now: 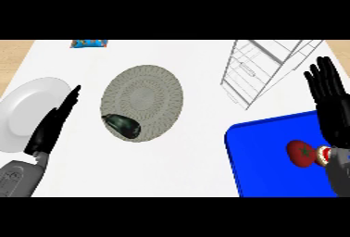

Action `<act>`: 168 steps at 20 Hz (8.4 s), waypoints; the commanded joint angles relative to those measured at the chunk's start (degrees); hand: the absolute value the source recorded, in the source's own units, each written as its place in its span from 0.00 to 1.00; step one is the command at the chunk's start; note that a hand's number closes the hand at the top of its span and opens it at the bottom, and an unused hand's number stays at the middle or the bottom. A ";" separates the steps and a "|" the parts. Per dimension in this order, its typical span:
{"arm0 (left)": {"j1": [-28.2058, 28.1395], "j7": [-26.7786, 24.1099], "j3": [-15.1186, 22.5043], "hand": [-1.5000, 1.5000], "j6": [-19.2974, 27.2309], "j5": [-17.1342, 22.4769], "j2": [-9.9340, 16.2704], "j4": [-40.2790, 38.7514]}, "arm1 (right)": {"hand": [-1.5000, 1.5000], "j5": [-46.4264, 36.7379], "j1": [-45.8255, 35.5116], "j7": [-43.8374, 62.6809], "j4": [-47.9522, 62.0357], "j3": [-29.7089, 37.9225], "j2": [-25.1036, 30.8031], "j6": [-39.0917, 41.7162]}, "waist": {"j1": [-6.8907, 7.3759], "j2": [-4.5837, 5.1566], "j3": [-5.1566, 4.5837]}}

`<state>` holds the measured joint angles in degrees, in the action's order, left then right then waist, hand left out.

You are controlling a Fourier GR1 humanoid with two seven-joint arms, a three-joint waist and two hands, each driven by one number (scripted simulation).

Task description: Pick the cupcake from the tray and place it in the tiered shelf

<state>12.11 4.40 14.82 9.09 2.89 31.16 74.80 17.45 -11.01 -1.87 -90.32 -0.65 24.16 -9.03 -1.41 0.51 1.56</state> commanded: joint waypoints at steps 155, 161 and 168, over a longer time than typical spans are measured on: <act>-4.77 -3.72 -14.01 0.50 -10.60 -11.30 -25.48 10.56 | 1.00 -38.48 28.76 1.48 -51.74 10.63 -21.89 54.73 | 0.93 -0.64 -1.66; -3.12 -3.99 -12.98 0.50 -8.32 -13.06 -27.77 7.29 | 1.00 -33.27 15.79 12.05 -52.08 20.41 -18.94 52.99 | 0.96 -0.54 -1.68; -2.74 -4.61 -13.41 0.50 -10.49 -11.82 -26.76 7.08 | 1.00 -28.44 -2.83 26.18 -46.23 27.56 -13.65 46.15 | 1.53 -0.59 -1.68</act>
<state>9.29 0.32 0.92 -1.12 -8.68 4.55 81.99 -14.08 -4.74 16.44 -136.22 22.19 6.91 39.97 -0.20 -0.09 -0.12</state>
